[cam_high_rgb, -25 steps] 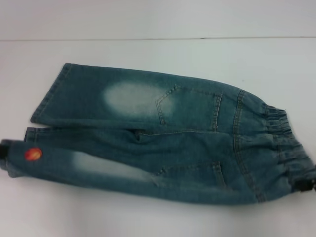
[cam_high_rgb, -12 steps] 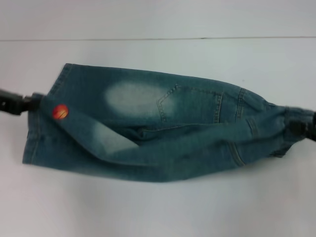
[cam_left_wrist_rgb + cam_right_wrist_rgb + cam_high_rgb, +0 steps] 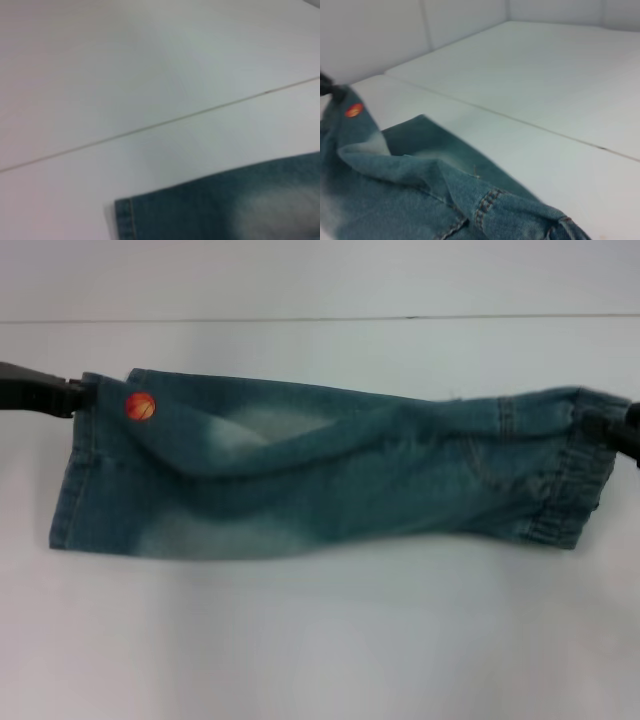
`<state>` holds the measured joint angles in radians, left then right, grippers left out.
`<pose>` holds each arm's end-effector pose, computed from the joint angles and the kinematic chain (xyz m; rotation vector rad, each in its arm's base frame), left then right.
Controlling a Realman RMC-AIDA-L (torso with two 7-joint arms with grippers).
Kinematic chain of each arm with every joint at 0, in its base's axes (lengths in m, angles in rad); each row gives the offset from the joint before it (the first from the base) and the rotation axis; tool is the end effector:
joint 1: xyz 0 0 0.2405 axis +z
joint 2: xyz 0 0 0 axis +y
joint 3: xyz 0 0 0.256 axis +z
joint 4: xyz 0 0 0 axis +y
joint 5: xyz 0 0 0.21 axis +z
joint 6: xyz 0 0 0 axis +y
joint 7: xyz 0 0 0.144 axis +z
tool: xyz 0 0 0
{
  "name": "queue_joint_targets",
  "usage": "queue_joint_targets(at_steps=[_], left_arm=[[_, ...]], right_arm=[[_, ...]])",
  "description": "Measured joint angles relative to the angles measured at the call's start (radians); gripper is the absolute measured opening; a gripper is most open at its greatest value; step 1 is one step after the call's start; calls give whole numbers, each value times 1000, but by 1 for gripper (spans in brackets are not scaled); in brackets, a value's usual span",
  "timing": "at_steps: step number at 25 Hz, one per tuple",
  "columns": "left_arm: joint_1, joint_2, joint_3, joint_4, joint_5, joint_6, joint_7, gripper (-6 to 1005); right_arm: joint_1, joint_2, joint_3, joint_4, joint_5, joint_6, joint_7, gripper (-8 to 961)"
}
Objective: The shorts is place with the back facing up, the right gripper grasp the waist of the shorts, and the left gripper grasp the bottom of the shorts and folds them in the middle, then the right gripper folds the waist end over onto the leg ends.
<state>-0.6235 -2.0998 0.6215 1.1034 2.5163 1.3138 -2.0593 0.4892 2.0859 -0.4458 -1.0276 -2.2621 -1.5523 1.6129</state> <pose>-0.2686 0.3963 0.0822 -2.2665 -0.9977 -0.1205 0.2992 0.3384 0.0856 -2.4403 0.7663 0.3855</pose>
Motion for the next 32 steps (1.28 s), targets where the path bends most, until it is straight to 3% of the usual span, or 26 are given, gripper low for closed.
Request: queue_joint_targets(at_steps=[10,21,32], left_arm=[[-16,-19,42,-23,-1,-143,2,43],[-29,-46,158,-48,0,-298,3,43],[-62,-41,165,-131,11,-418,-6,42]], right_arm=[[15,-2,-9,48,-1,144,32,60],[21,-2,-88,86,-9,267,62,57],[16,-10,-108,104,-11,317,72,58]])
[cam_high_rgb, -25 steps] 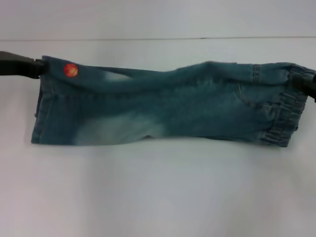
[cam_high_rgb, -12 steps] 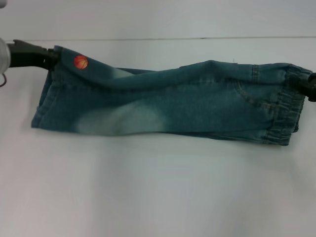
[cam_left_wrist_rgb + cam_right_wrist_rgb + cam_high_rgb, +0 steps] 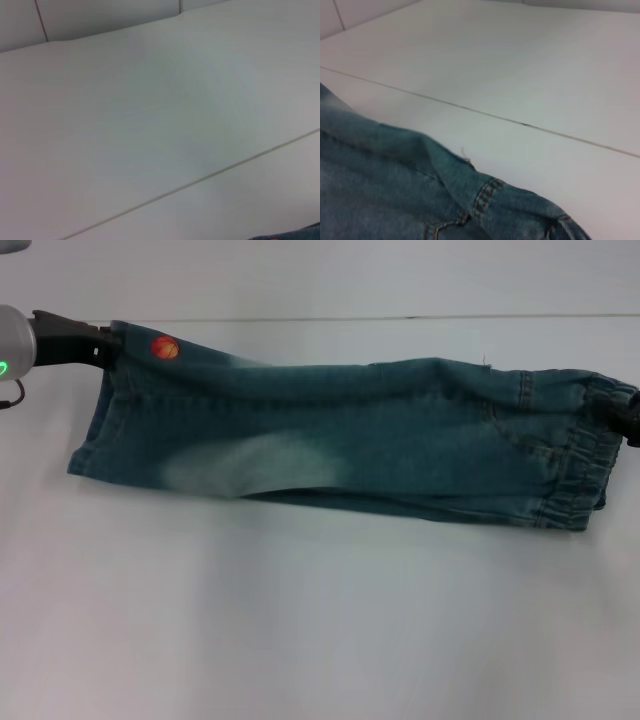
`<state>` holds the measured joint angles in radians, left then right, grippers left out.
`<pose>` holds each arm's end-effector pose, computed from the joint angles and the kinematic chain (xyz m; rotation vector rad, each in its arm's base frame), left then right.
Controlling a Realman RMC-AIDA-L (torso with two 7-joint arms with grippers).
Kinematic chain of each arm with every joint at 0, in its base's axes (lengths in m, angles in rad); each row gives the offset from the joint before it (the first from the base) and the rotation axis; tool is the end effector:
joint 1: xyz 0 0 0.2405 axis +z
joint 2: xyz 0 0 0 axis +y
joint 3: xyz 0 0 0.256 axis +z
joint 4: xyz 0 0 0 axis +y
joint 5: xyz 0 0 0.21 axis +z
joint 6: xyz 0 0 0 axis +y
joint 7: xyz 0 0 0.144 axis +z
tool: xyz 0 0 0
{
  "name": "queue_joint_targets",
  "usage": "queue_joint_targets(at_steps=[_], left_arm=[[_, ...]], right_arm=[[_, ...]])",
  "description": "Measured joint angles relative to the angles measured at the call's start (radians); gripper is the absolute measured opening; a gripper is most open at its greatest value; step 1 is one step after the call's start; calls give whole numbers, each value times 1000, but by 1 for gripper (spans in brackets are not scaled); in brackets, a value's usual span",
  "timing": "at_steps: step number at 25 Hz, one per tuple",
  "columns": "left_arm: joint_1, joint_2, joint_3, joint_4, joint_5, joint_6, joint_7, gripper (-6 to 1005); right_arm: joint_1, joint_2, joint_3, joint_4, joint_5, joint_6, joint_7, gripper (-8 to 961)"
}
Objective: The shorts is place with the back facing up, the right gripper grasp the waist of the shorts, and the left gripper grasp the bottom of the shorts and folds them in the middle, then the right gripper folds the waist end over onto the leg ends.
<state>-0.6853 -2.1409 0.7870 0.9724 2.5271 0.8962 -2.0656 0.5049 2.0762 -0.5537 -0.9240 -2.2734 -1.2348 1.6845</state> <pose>-0.2483 0.4414 0.0480 -2.1285 -0.8160 -0.0839 0.3189 0.3687 0.0733 -2.2626 0.8638 0.2579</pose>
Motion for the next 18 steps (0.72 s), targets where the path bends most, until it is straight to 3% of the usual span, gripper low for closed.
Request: queue_joint_targets(at_steps=[4,10,16,18], left_arm=[[-8,9,0,-27,1,-23,3,38],[-9,2,47,-22,1,-30,16,37],[-16,-4,111,-22,37,-38,17,179],[-27,1,114,-32,66,-27,7,247]], right_arm=[[-2,-2,0,0,0,1,-4,58],[-2,0,2,1,10,3,-21,58],[2,1,0,-9,-4,-12,-8,68],[3,1,-1,-10,-9,-12,-2,215]])
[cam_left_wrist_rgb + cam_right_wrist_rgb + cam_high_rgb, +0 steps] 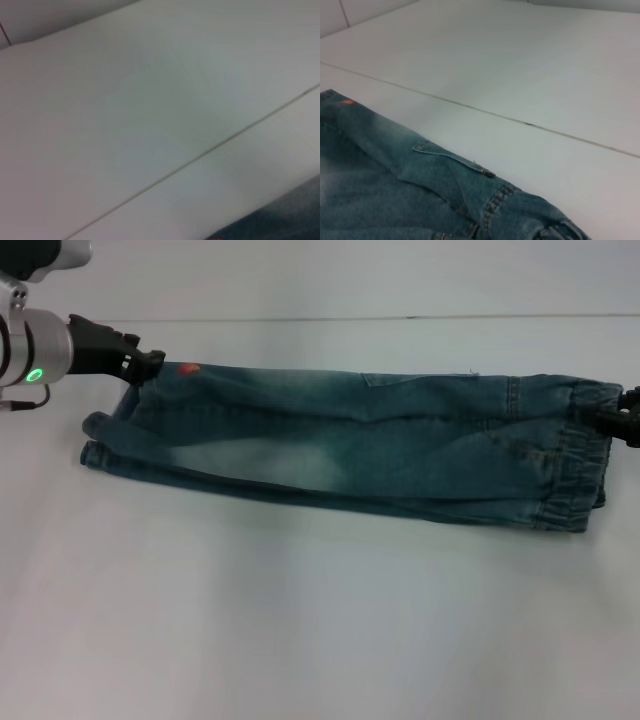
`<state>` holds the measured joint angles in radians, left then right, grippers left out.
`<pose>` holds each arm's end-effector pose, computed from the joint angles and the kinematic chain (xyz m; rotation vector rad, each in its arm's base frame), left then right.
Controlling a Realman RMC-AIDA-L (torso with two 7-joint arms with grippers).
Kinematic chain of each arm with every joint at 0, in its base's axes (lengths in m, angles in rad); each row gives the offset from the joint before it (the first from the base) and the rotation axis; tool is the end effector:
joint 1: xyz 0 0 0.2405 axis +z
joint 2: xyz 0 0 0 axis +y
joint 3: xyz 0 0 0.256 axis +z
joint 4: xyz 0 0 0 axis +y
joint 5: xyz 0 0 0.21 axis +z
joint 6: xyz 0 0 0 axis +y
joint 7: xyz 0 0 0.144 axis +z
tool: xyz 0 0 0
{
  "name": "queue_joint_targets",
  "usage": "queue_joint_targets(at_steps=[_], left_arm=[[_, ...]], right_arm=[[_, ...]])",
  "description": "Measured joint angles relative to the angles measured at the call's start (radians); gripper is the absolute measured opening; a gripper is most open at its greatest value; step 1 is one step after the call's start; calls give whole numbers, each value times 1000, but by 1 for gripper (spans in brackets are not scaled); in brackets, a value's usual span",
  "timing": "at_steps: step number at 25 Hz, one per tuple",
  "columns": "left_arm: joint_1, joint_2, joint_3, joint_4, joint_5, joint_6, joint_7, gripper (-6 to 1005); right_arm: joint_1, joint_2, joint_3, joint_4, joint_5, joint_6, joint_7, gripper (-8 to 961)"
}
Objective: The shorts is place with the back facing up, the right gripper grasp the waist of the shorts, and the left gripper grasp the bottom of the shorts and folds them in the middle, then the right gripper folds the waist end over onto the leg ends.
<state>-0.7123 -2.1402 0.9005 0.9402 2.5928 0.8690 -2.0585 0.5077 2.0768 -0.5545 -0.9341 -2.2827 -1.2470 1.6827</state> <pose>-0.2347 0.4459 0.0265 -2.2158 -0.6850 0.0538 0.3169 0.3688 0.0739 -2.2761 0.8505 0.2484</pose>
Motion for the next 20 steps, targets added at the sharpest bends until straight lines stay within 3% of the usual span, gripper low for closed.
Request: queue_joint_targets(at_steps=[6,12,14,16,20], left_arm=[[10,-2,-12,19,19,2,-6,421],[37,-10,-22,45,-9,-1,0,570],[47,-10,-21,51,-25,5,3,620],[60,-11,-18,62,-50,17,12,818],[101,-14,-25,115,-185,111,82,880]], right_arm=[[-4,-2,3,-2,-1,5,2,528],[-18,-3,3,-29,-3,-18,14,741],[-22,-3,2,-40,-8,-25,22,775],[-28,-1,3,-53,-12,-30,26,809],[-54,8,11,-94,14,-62,13,877]])
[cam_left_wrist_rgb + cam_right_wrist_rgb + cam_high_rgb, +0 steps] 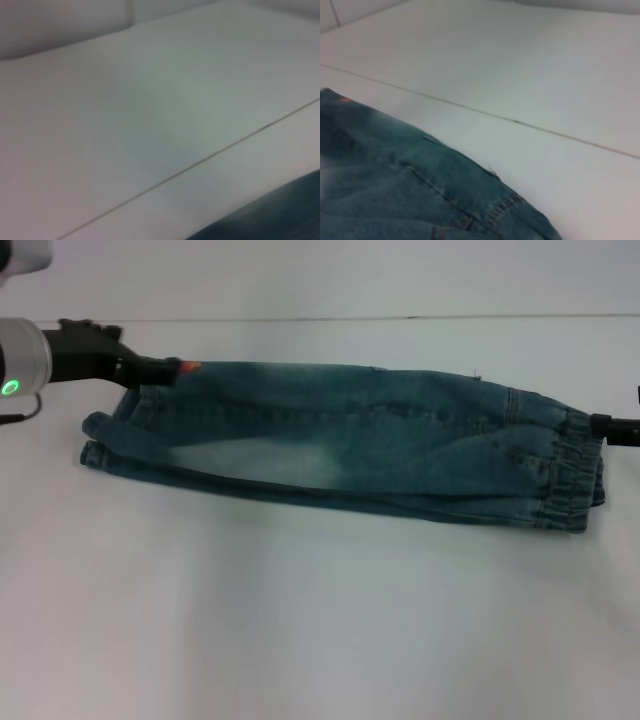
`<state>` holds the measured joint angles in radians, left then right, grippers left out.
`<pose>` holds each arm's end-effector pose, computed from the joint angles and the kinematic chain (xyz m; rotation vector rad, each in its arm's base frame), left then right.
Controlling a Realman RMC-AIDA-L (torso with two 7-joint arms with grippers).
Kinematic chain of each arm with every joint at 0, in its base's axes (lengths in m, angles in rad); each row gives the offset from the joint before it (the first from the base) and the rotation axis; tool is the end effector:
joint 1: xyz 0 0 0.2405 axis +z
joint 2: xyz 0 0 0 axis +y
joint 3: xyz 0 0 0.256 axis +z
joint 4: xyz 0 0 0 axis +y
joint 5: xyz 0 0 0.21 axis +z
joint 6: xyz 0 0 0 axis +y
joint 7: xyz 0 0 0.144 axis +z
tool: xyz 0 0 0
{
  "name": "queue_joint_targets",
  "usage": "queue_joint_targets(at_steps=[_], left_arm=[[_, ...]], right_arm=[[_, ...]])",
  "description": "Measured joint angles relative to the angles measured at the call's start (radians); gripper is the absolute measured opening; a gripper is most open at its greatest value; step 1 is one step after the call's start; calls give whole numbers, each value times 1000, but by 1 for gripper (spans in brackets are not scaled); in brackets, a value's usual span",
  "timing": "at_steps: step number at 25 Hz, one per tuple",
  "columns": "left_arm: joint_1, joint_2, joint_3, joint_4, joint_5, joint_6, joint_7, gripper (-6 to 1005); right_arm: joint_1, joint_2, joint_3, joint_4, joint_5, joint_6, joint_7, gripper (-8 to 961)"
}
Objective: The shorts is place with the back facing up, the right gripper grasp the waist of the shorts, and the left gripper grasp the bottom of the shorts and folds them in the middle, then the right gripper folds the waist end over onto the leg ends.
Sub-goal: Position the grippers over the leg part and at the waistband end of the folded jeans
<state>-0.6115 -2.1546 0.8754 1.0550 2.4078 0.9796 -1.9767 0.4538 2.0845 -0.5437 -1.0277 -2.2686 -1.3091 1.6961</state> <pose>-0.2366 0.4243 0.0382 -2.2462 -0.7210 -0.1232 0.3210 0.3533 0.0896 -2.2578 0.8451 0.2530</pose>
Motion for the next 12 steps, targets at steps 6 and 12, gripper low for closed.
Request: queue_joint_targets(at_steps=[6,12], left_arm=[[68,12,-18,40,-275,278,155,908],[82,9,-24,35,-351,576,248,906]], right_arm=[[-82,0,2,-24,169,-107,-107,928],[-183,7,3,29,342,-143,-251,927]])
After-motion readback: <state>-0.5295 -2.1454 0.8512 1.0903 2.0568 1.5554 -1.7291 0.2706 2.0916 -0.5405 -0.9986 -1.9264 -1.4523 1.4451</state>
